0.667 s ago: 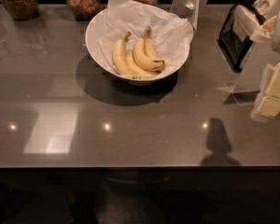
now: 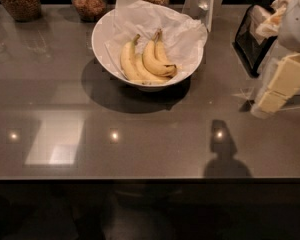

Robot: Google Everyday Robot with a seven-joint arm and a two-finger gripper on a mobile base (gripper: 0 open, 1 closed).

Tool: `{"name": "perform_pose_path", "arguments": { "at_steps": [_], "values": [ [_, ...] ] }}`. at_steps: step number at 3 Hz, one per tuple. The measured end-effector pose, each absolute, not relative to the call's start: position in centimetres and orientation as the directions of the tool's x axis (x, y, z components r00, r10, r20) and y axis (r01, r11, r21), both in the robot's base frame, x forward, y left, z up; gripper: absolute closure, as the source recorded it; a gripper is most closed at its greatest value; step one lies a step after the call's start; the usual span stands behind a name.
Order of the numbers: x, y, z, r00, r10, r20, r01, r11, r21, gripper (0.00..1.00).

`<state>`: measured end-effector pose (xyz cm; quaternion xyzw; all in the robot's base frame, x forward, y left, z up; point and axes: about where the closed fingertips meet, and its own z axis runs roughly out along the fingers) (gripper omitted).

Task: Pick banana from white bowl

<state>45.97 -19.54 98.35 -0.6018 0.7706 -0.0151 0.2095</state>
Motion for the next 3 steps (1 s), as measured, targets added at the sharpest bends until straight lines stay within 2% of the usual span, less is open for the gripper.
{"name": "perform_pose_path", "arguments": {
  "at_steps": [2,3],
  "values": [
    [54.2,-10.7,99.9,-0.165,-0.817,-0.552,-0.877,0.378,-0.296,0.00],
    [54.2,-10.7,99.9,-0.165,-0.817,-0.552,-0.877,0.378,-0.297,0.00]
  ]
}}
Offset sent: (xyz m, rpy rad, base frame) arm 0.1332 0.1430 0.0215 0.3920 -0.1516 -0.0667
